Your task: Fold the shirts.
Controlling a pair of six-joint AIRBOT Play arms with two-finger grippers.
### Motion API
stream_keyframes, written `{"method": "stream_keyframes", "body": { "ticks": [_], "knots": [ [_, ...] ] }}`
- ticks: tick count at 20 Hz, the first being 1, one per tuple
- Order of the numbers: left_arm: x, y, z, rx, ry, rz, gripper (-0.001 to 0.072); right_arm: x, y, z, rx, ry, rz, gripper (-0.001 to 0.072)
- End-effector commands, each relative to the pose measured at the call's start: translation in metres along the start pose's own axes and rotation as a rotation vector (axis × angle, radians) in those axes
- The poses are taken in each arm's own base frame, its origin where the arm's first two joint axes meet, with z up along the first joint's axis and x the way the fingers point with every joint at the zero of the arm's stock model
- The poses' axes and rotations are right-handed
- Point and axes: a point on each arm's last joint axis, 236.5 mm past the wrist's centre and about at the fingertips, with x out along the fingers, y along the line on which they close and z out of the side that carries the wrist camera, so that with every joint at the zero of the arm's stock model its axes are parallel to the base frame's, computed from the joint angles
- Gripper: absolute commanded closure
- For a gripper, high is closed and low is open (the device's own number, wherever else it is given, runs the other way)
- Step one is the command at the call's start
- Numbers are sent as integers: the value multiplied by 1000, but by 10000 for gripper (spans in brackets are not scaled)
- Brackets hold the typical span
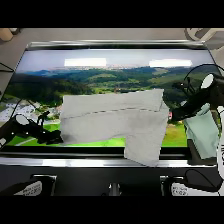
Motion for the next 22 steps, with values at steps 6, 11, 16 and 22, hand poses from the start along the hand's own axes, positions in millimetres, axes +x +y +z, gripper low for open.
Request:
{"method": "stream_keyframes", "body": {
  "ticks": [6, 11, 16, 22],
  "knots": [
    [3, -4, 8, 23, -43, 10, 679, 95, 86, -77, 18, 59, 265, 160],
    [-1, -6, 7, 29, -52, 10, 679, 113, 77, -77, 70, 38, 221, 184],
    [-1, -6, 8, 29, -53, 10, 679, 122, 85, -70, 157, 1, 255, 184],
    [-5, -7, 14, 53, -76, 13, 679, 122, 82, -64, 154, -9, 250, 684]
  ]
}}
